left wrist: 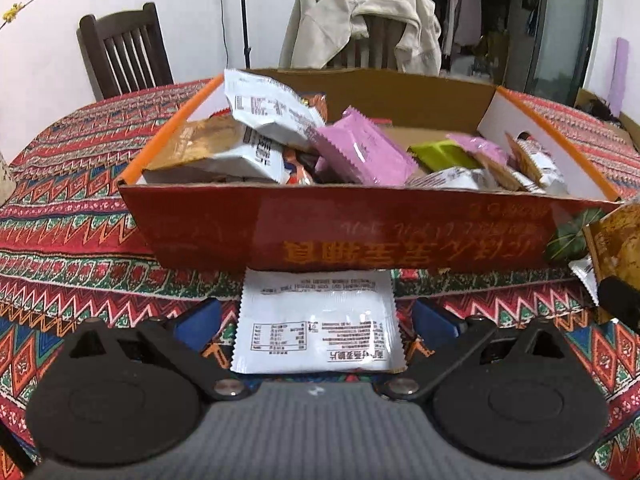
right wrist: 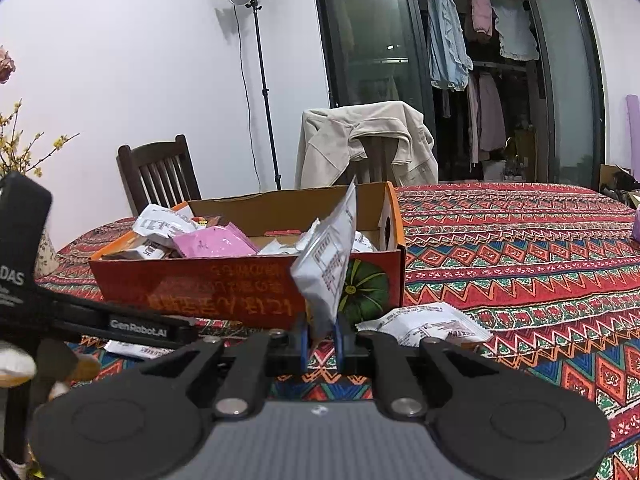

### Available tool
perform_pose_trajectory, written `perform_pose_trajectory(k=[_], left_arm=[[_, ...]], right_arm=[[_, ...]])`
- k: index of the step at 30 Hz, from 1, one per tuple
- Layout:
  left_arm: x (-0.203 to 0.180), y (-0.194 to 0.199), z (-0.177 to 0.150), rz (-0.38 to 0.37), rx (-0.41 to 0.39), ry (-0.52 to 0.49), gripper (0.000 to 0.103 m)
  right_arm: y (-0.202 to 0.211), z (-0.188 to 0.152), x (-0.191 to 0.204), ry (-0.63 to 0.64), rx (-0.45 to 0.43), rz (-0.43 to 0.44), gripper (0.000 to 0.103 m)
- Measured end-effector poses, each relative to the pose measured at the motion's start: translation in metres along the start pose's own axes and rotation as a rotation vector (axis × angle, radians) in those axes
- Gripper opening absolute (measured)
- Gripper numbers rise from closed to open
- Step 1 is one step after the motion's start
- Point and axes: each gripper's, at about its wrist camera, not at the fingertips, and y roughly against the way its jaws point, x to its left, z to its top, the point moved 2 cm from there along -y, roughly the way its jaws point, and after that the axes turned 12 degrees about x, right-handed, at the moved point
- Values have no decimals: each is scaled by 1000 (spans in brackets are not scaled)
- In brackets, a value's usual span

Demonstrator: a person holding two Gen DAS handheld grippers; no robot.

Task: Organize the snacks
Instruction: 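Grasp a white cracker packet with the left tool while the right tool holds its packet, then carry both white packets into the box and open both tools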

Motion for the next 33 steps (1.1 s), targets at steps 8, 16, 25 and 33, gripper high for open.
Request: perform_pose_trajectory(k=[8,16,25,33], left_arm=[[2,-9,8,-25,40,-25,103],[10,0,5,-48,-6,-5,75],[26,17,-13,-113,-55,24,51],[30,57,-29,-120,-184,-15,51]], right_arm=[[-2,-1,1,4,5,-4,12],[-2,-2,1,3,6,-1,12],[1,-2,2,10,-13,4,12],[9,-3,8,42,-53,13,12]])
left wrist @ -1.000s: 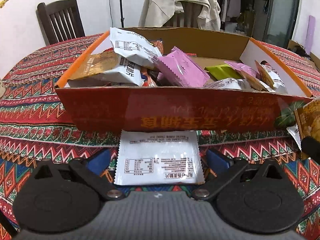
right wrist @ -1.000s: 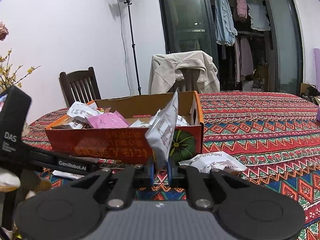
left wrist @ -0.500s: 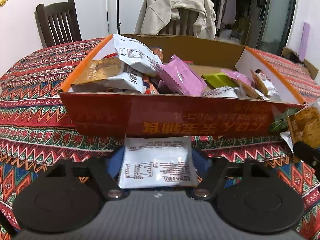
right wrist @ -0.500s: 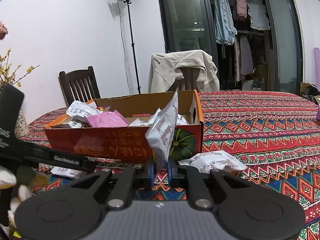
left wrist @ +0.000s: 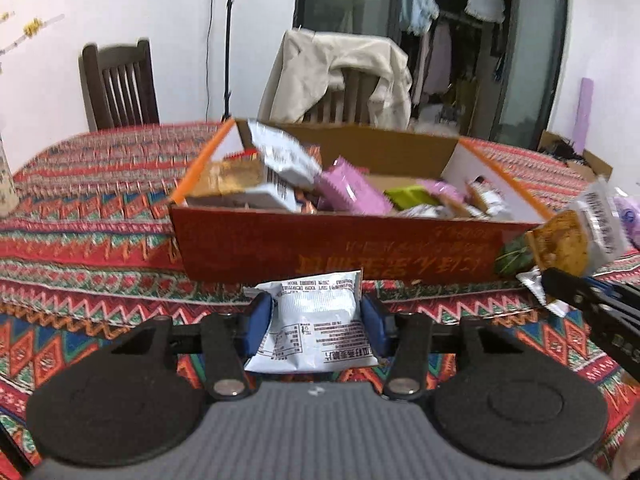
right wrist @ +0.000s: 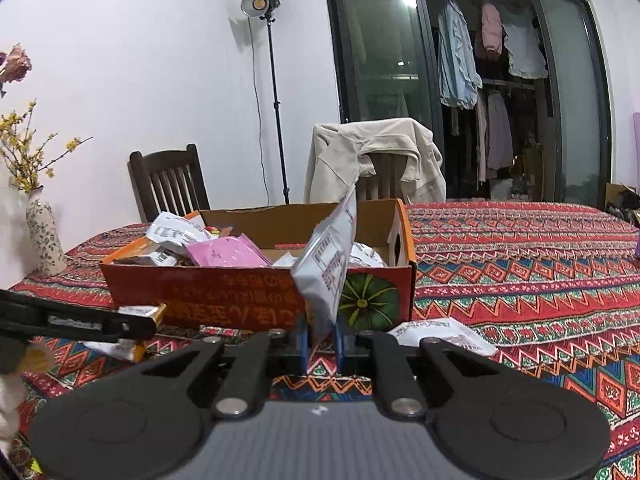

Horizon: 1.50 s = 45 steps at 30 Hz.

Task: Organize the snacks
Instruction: 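Carry both white packets into the box and open both tools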

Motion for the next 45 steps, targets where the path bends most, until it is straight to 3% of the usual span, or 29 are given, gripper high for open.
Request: perform_pose_trajectory(k=[8,18,28,34,38,40,41,42,43,44,45], left_arm=[[4,35,7,-28,-95,-5,51],[-7,53,53,-34,-202,-11,51],[-18,24,102,-12,-240,26,51],[-19,-18,126,53,-240,34,52],[-8,-44,125,69,-222,61,63],[-5,-52,123,81,-217,53,78],[-3,-54,122,81,-217,51,81],[-1,-53,122,71,-224,58,88],[0,-51,121,61,-234,68,102],[2,-48,120,55,-251,77,103],[2,-44,119,59,-274,86,103]], right_arm=[[18,10,13,48,-53,-9,12],[23,60,27,104,-111,-35,12],[-22,102,24,89,-100,-66,12],[-64,115,19,87,-67,-96,12],[-88,111,14,86,-33,-110,14],[-96,108,10,85,-5,-107,15],[-99,107,8,87,9,-105,24],[-101,106,7,85,21,-98,45],[-101,105,5,81,23,-93,60],[-100,104,4,75,21,-87,87],[-98,104,4,74,17,-83,102]])
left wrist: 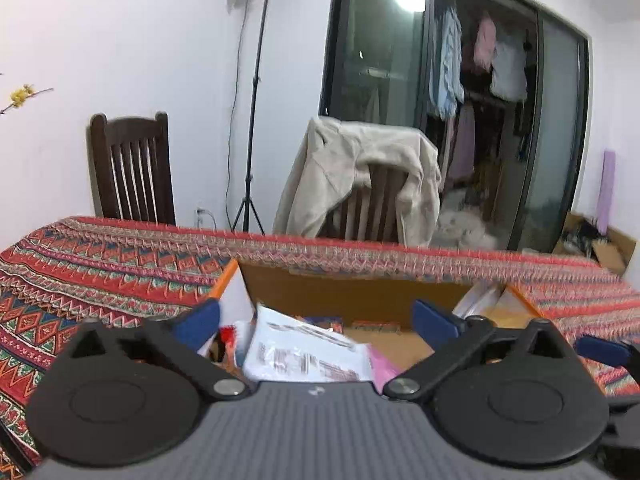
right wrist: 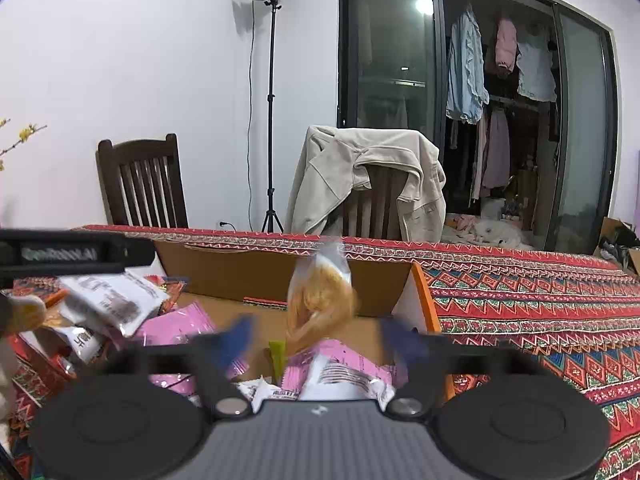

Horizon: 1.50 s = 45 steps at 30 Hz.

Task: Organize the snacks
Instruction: 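Carry both white packets into the box and open both tools, then withdraw both tools and grasp the yellow-green bar packet with the left tool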

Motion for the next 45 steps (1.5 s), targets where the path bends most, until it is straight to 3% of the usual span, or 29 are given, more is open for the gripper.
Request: perform_pose_trajectory(k=[8,16,27,38,45], left_arm=[[-1,20,4,17,-6,8,103],[8,55,-4,-10,60,-8,103],[12,89,-70,-46,231,-80,103],[0,118,-126,-97,310,-134,103],[-13,125,-152,-129,352,-187,103]], right_arm=[[21,1,-3,-19,-35,8,103],[66,2,-8,-33,-40,-9,103],[122,-60,-16,-40,35,-3,103],[146,-121,-13,-51,116,14,103],[153,-133,-13,-49,139,23,103]])
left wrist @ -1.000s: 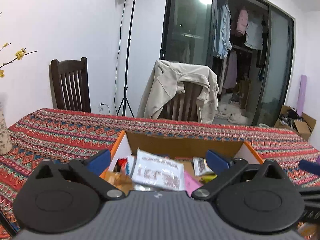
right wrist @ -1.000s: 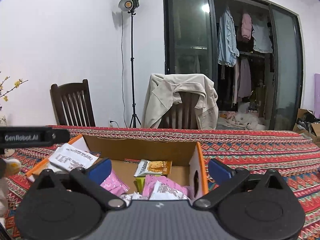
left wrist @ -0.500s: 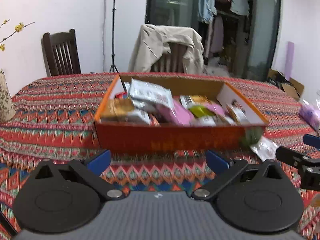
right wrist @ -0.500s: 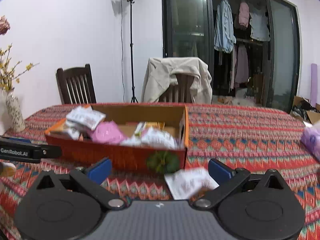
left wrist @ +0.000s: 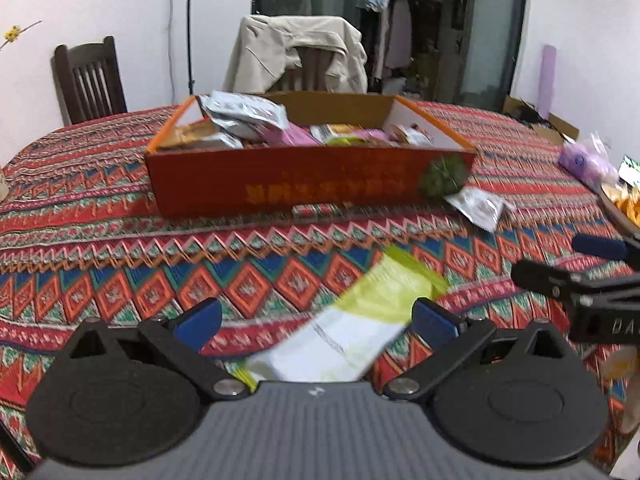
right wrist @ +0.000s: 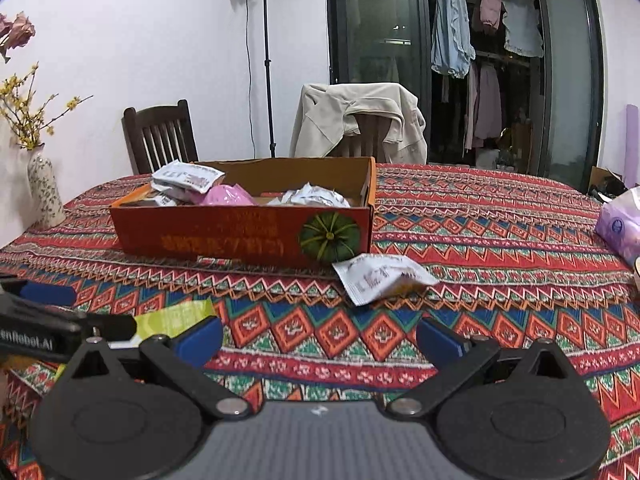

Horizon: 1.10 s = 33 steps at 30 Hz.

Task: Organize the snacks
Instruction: 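Withdraw both tools and grasp the yellow-green bar packet with the left tool, then grasp a white packet with the right tool while the left tool holds the bar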

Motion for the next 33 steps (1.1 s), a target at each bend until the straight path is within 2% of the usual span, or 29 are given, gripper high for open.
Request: perform_pose_trajectory(k=[9,14,15,17,18,19,26,33], left_arm=[[-9,-26,-4,60,77,44,103],[-15,-34,3,102,61,56,102],[-16,-35,4,105,54,58,97],[-18,-35,6,109,33,53,79],[-20,-33,7,103,23,46,57],[-21,-32,9,96,18,38,41],[-20,-30,11,94,3,32,38],[-7,-16,20,79,-59,60,38]], right_arm=[[7,-9,-11,-12,-7,29,103],[4,-12,-18,-16,2,40,103],[3,-12,-18,-15,5,40,103],[1,-13,-18,-11,10,43,103],[1,-13,-18,-9,11,44,103],[0,-13,-18,-8,13,46,103],[-9,-11,-14,4,27,45,103],[-13,8,-16,36,12,-12,103]])
